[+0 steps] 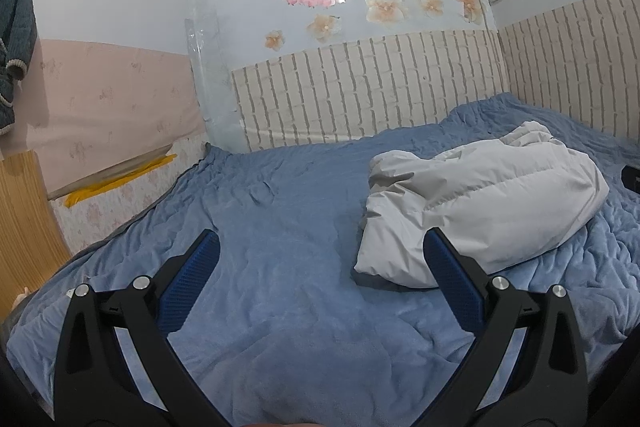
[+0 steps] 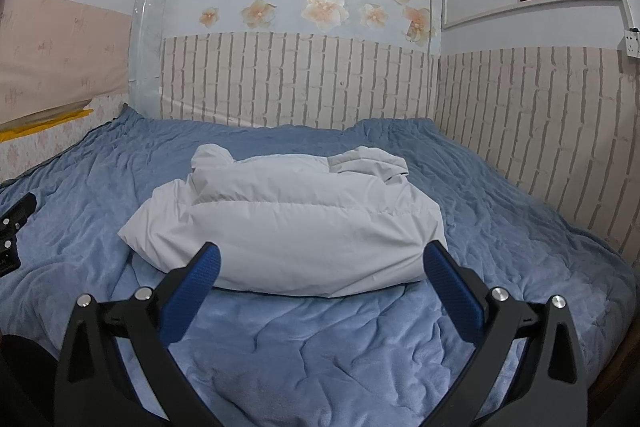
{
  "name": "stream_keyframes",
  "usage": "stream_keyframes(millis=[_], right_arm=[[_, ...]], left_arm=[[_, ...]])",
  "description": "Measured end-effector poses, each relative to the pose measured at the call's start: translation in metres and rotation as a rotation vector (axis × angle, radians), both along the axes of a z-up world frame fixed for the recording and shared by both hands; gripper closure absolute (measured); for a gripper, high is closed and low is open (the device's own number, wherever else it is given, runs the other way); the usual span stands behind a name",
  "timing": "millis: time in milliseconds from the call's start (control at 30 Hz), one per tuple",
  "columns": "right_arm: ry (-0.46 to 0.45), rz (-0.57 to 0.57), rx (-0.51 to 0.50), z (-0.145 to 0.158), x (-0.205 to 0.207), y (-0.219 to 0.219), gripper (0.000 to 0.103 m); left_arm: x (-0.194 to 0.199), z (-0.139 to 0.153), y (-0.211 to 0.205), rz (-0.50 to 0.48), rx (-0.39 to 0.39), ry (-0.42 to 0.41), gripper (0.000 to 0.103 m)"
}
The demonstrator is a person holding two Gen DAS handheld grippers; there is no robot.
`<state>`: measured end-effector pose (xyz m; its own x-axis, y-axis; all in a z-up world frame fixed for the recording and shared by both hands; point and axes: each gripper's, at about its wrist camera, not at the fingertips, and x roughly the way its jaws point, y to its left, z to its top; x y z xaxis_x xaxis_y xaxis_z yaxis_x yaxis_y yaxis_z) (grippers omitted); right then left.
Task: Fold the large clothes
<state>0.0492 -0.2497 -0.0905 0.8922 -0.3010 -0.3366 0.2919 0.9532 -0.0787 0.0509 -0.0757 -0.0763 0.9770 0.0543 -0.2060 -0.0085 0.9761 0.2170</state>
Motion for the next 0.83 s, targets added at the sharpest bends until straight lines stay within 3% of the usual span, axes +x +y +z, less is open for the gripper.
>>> stream_keyframes(millis=[833], right_arm=[[-0.001, 0.000, 0.000, -0.0002, 0.0009, -0.0001, 0.002]], left_arm=[[0.0002, 0.0006, 0.0008, 0.008, -0.005, 0.002, 0.003]])
